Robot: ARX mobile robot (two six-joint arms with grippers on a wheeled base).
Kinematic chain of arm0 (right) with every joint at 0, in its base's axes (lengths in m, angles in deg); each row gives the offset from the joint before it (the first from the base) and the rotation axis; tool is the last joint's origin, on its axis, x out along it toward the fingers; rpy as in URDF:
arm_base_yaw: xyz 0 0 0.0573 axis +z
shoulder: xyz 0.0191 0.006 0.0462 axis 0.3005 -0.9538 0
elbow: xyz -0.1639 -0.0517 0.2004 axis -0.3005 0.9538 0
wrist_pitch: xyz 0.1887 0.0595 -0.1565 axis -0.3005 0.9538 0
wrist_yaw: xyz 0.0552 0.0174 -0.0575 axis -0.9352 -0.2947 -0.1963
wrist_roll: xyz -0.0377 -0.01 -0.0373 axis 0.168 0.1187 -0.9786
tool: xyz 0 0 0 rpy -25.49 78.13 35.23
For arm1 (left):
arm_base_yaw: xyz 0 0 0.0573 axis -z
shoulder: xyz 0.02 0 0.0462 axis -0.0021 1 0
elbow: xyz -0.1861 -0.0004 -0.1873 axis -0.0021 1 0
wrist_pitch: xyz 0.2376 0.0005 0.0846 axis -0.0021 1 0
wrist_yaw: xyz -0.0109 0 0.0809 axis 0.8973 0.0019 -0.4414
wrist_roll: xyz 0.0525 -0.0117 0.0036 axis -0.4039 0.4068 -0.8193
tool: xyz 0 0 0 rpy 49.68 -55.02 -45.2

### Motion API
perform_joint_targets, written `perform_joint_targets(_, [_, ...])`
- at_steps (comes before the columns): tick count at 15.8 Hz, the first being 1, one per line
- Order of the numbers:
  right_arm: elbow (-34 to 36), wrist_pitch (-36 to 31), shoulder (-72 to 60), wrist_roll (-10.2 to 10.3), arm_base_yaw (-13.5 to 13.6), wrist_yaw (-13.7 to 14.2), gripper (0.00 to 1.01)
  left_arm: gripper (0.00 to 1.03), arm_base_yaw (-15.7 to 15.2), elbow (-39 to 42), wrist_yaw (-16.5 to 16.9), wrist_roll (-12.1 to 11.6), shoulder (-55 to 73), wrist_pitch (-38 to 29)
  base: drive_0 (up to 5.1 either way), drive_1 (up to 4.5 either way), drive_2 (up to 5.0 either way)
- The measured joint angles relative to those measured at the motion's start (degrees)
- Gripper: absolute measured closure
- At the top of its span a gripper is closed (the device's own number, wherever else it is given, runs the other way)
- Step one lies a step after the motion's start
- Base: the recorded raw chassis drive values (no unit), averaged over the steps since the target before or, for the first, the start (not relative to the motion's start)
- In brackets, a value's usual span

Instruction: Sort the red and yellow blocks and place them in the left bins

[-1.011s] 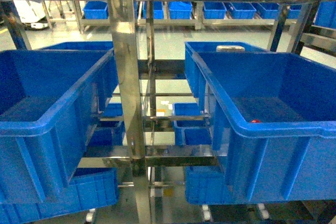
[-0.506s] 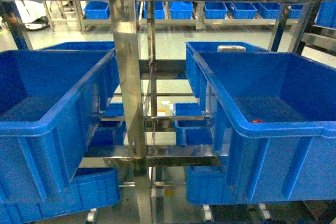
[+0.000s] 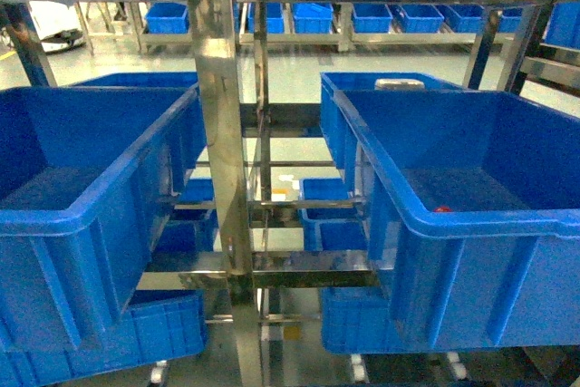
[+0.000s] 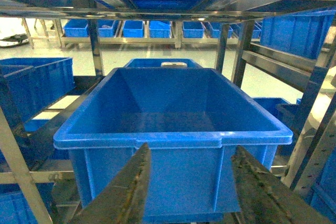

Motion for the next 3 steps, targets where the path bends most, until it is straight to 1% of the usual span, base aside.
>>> perform_joint_targets(1, [0.00,0.00,0.00,0.00,0.00,0.00,0.35,0.44,0.00,0.00,0.02,0.00,0.00,0.00,0.0,0.00,0.0])
perform_joint_targets(2, [0.00,0.00,0.00,0.00,0.00,0.00,0.07,0.16,0.00,0.02,0.02,0.00,0.00,0.00,0.0,0.00,0.0])
perform_joint_targets(3, [0.00,0.00,0.00,0.02,0.00,0.00,0.03,0.06,0.00,0.02,0.02,-0.07,0.00,0.00,0.0,0.00,0.0])
